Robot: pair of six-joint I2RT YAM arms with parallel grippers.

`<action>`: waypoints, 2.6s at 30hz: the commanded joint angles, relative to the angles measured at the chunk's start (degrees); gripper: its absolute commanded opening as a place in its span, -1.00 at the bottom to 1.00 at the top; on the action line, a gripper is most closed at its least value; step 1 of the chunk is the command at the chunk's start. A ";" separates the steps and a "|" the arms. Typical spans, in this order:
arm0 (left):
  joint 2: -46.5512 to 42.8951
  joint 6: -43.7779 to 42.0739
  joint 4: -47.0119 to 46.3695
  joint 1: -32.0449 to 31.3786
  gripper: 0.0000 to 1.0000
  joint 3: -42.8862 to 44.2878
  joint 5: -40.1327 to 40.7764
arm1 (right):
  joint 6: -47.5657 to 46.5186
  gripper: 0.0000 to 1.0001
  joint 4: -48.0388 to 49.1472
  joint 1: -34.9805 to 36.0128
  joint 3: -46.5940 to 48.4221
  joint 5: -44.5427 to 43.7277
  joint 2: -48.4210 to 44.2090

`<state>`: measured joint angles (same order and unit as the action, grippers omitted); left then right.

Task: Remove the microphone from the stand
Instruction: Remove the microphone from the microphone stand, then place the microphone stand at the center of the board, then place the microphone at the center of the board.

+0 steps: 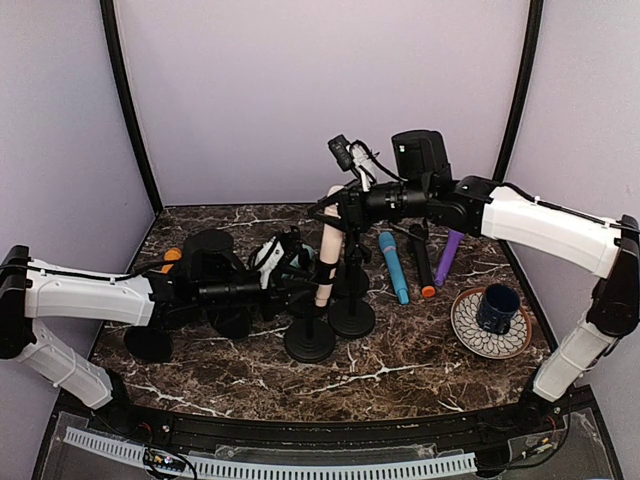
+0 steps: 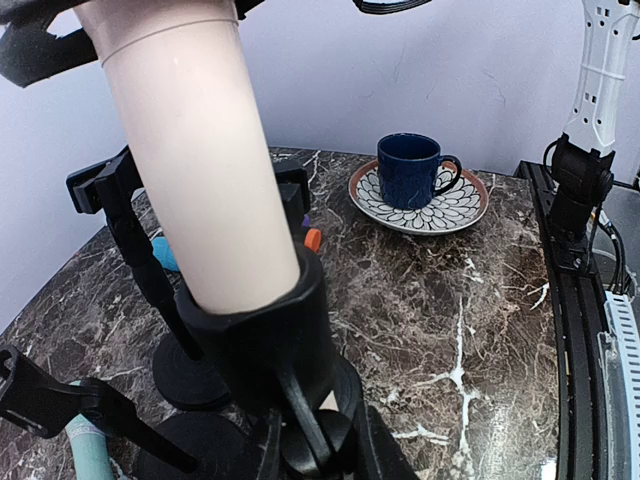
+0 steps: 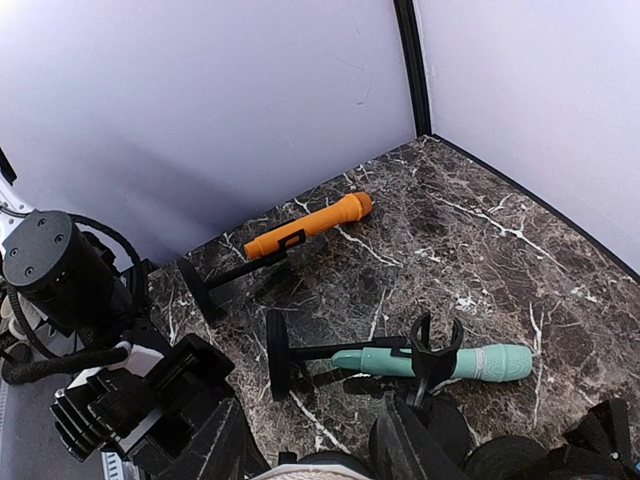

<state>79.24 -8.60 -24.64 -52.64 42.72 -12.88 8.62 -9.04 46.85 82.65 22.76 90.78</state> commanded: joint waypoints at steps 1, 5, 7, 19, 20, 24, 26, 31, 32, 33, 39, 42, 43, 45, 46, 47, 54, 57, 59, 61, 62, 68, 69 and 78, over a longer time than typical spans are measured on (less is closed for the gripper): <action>2.53 -4.57 13.70 -0.44 -1.00 -3.27 1.95 | 3.03 -0.78 11.22 -4.43 5.25 -5.62 -6.05; 2.74 -4.58 13.73 -0.46 -1.00 -3.19 2.01 | 3.61 -0.78 11.88 -4.96 4.99 -5.00 -6.31; 2.90 -4.58 13.74 -0.49 -1.00 -3.17 2.09 | 3.76 -0.78 12.10 -5.10 4.90 -4.96 -6.48; 3.11 -4.67 13.83 -0.77 -1.00 -3.08 2.13 | 3.86 -0.78 13.29 -5.63 4.54 -3.81 -7.27; 3.11 -4.71 13.83 -0.79 -1.00 -3.08 2.14 | 3.86 -0.78 13.34 -5.67 4.54 -3.86 -7.30; 3.20 -4.75 13.90 -0.88 -1.00 -3.04 2.16 | 3.78 -0.78 13.83 -5.72 4.25 -3.73 -7.42; 3.27 -4.90 14.06 -0.93 -1.00 -2.93 2.16 | 3.82 -0.78 14.24 -5.85 3.90 -3.84 -7.54; 3.51 -5.15 14.29 -1.38 -1.00 -2.83 2.27 | 4.30 -0.78 15.28 -6.23 3.33 -4.00 -8.13; 3.53 -5.19 14.28 -1.40 -1.00 -2.82 2.26 | 4.31 -0.78 15.48 -6.24 3.24 -4.11 -8.28; 3.55 -5.20 14.32 -1.47 -1.00 -2.82 2.32 | 4.34 -0.78 15.58 -6.32 3.18 -4.27 -8.40; 3.64 -5.29 14.36 -1.59 -1.00 -2.78 2.60 | 5.04 -0.78 16.36 -6.99 2.78 -4.22 -8.69; 3.65 -5.33 14.36 -1.66 -1.00 -2.74 2.54 | 5.17 -0.78 16.66 -7.12 2.54 -4.27 -8.85; 3.69 -5.36 14.36 -1.67 -1.00 -2.73 2.53 | 5.24 -0.78 16.78 -7.16 2.40 -4.32 -8.99; 3.73 -5.37 14.40 -1.67 -1.00 -2.73 2.61 | 5.33 -0.78 17.06 -7.34 2.07 -4.45 -9.25; 3.77 -5.46 14.43 -1.72 -1.00 -2.73 2.67 | 5.46 -0.78 17.30 -7.43 1.76 -4.55 -9.44; 3.79 -5.46 14.44 -1.75 -1.00 -2.73 2.68 | 5.56 -0.78 17.56 -7.53 1.46 -4.51 -9.67; 3.88 -5.27 14.56 -1.76 -1.00 -2.33 3.52 | 6.38 -0.78 19.39 -8.41 -0.76 -4.17 -12.00; 3.80 -4.49 14.85 -1.76 -0.88 -1.55 4.74 | 4.68 -0.78 17.84 -8.74 -1.61 -6.98 -14.51; 3.19 -3.55 15.68 -1.76 -0.69 -0.33 5.60 | 2.93 -0.78 15.45 -9.38 -2.14 -10.26 -16.74; 2.19 -2.60 16.43 -1.76 -0.44 1.11 6.65 | 1.76 -0.76 13.13 -10.74 -3.32 -13.58 -19.35; 1.77 -2.04 16.92 -1.81 -0.29 2.25 6.91 | 1.48 -0.76 11.96 -11.68 -4.04 -14.89 -20.62; -1.35 -0.42 19.79 -1.61 0.22 10.76 7.12 | 2.24 -0.75 3.55 -17.87 -9.35 -22.36 -25.03; -1.76 -0.17 20.28 -1.60 0.26 11.92 6.50 | 2.60 -0.75 2.35 -19.05 -10.26 -22.54 -25.18; -8.00 6.09 24.25 7.64 0.53 17.54 1.38 | 2.31 -0.77 -13.89 -23.21 -9.72 -28.17 -18.81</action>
<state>75.09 -6.94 -4.01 -50.96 59.16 -8.43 11.25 -15.31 23.97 71.24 -2.72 68.99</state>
